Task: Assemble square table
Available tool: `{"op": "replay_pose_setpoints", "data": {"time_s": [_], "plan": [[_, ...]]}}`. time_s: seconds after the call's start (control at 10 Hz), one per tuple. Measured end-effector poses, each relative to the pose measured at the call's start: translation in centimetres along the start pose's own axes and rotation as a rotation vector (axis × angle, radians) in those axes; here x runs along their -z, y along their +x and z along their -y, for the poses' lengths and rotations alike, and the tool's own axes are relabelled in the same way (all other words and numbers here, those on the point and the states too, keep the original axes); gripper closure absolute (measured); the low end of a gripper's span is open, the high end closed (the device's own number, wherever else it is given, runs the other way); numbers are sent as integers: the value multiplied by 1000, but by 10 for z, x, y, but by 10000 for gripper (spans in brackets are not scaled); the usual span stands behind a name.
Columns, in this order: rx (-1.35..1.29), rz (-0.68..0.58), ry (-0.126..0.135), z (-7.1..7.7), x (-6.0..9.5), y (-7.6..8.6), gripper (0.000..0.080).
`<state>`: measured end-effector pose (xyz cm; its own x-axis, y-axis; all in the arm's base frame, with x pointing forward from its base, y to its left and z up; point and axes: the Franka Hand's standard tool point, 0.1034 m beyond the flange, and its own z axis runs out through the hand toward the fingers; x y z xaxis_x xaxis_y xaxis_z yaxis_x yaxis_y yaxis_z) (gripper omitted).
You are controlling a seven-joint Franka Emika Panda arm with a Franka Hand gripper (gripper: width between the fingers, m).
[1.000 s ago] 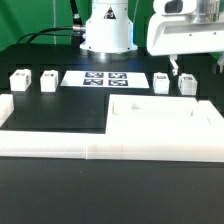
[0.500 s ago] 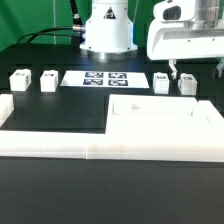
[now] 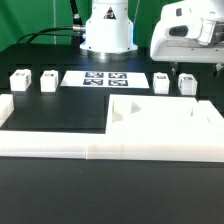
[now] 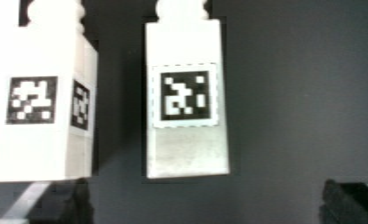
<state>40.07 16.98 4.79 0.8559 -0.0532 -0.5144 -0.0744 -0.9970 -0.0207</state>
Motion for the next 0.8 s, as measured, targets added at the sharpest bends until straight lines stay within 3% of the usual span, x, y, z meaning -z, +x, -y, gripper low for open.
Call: {"op": "replay_pose_setpoints", "data": {"time_s": [0.4,0.6,0.8], "plan": [[-15,250,-25,-7,-6,-2,150],[-34,313,4,-4,-11,-1,150],[-28,317,-4,2,-15,-4,150]]}}
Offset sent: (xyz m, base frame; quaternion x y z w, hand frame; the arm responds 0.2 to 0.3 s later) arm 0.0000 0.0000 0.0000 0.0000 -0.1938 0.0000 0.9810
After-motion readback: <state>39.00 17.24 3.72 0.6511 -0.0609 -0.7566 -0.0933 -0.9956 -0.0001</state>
